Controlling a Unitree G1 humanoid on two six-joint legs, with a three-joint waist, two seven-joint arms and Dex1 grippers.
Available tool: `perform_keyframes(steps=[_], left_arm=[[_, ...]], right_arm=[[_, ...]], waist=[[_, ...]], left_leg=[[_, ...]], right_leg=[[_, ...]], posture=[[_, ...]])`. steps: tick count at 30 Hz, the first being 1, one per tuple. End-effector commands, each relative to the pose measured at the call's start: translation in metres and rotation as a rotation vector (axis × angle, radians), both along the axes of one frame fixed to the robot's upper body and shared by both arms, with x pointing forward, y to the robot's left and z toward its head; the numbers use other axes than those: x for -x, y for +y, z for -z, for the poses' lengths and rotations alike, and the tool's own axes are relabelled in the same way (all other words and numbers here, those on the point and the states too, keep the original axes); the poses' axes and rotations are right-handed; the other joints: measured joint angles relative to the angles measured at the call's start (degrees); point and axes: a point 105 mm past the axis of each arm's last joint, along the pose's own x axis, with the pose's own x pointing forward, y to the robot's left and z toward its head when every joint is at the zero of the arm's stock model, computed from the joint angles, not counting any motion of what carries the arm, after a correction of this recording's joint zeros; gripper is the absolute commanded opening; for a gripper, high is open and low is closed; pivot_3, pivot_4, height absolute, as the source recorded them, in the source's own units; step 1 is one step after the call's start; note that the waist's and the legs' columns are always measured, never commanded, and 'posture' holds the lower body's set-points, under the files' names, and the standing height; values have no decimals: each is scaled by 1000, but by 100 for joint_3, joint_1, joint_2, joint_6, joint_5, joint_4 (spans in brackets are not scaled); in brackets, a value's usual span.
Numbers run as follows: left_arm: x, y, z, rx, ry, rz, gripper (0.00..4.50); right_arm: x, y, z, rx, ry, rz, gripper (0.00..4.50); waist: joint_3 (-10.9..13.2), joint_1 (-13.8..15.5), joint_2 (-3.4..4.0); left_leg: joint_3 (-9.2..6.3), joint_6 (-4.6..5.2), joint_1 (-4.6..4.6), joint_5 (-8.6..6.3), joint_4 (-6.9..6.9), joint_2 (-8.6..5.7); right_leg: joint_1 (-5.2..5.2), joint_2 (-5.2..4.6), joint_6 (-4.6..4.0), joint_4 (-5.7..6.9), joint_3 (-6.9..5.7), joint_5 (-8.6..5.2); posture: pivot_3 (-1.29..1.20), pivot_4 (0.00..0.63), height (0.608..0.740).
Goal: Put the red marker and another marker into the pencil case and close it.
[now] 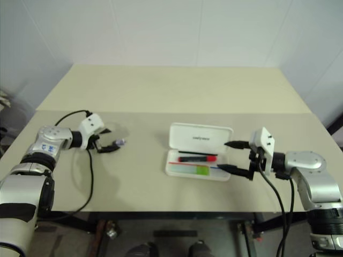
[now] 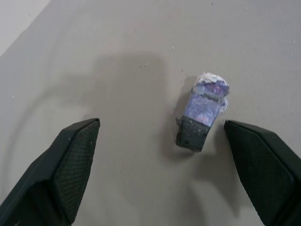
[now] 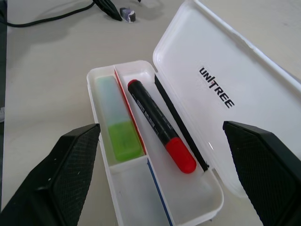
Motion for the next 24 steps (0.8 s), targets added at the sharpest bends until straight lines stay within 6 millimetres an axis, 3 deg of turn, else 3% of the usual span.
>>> perform_keyframes(steps=[1,13,24], left_arm=[[-2,-10,0,22,12,16,4106],[-3,-30,-1,81,8,90,357],[0,-35,-25,90,-80,193,357]], right_arm=[[1,2,-11,-16,-40,-8,4500],[3,-3,-10,-13,-36,9,4500],[8,-13,-12,0,-36,24,4500]], waist=[[0,0,0],[0,34,0],[0,-24,0]], left_leg=[[1,0,0,0,2,-1],[0,23,-5,-13,32,0],[4,29,-19,-19,37,0]], right_leg=[[1,-1,1,0,0,1],[8,-6,18,2,2,11],[-1,-4,19,-5,1,11]], posture=[[0,150,740],[0,150,740],[0,150,740]])
